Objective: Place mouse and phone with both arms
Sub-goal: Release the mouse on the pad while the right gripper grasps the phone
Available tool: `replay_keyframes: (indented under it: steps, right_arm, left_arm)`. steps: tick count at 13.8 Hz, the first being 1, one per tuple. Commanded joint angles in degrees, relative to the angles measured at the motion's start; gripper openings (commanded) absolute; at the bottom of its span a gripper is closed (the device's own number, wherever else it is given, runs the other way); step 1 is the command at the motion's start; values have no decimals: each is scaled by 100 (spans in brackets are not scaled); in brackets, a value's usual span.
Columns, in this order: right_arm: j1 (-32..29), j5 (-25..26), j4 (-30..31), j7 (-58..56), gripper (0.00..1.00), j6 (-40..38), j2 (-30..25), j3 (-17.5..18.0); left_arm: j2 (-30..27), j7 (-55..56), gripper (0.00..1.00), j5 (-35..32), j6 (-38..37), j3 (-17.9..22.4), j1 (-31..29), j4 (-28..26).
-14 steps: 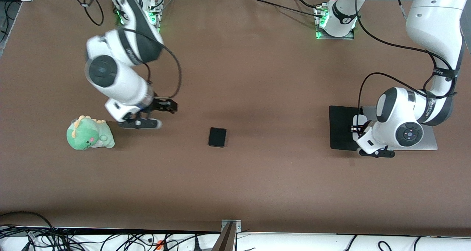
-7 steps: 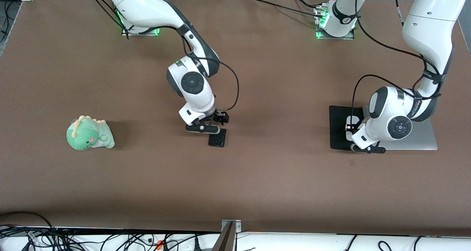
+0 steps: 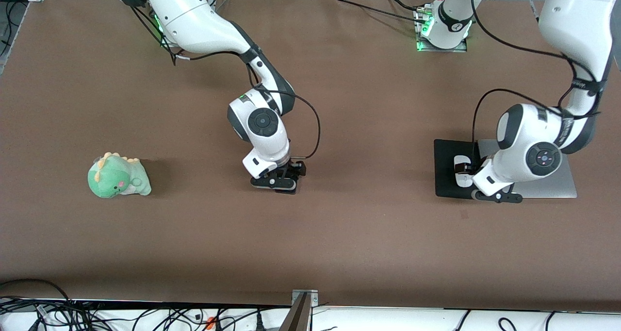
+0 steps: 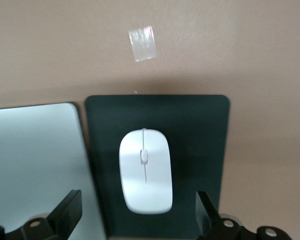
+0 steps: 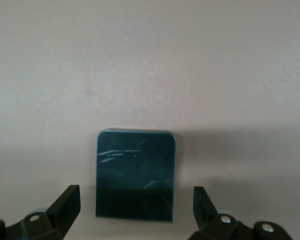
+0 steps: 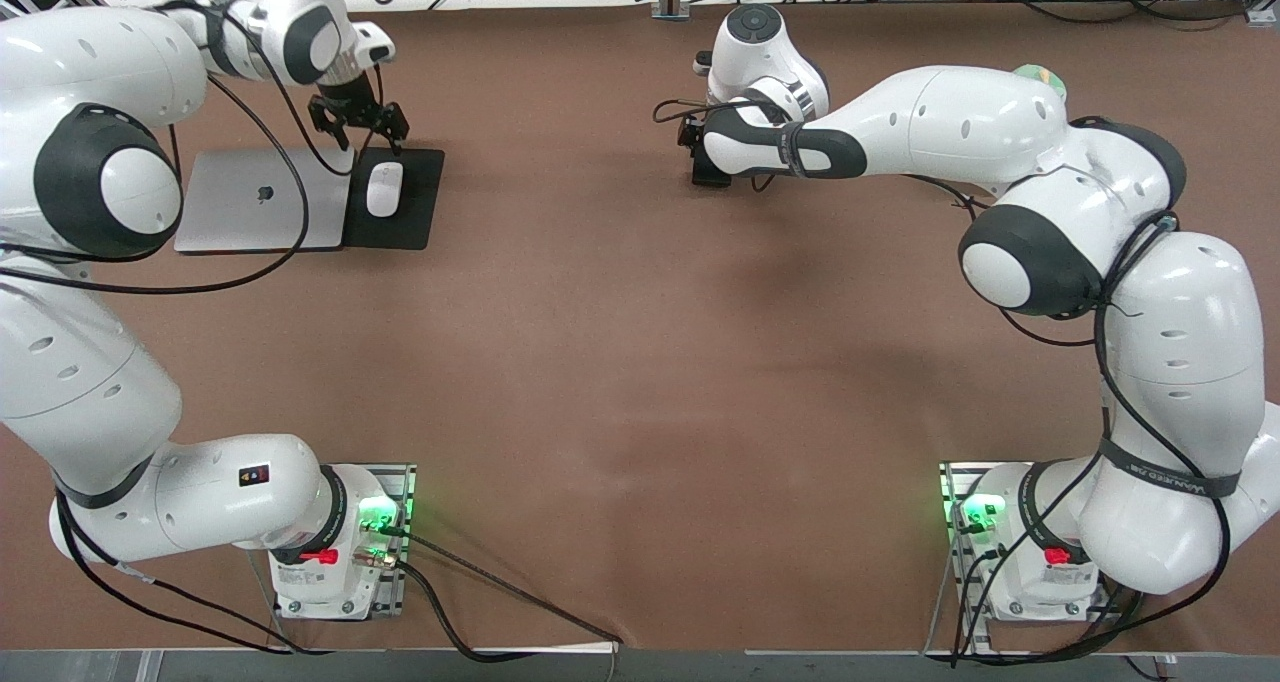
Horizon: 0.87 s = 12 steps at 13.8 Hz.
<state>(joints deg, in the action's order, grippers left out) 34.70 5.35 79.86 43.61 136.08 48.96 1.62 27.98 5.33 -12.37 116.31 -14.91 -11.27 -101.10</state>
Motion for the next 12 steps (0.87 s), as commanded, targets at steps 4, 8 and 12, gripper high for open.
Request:
replay_keyframes:
  steps: [4, 8, 12]
  right_arm:
    - [1, 150, -682, -125, 100, -90, 544, -4]
    - [1, 141, -656, -108, 100, -99, 579, -4]
    - [10, 106, -621, -37, 99, -125, 597, 5]
  left_arm:
    - [-363, -120, 100, 33, -2855, -284, -24, 2353]
    - [-372, -120, 100, 95, -3466, -275, -59, 3754]
    - [-688, -111, 100, 77, -3817, -371, -15, 3879]
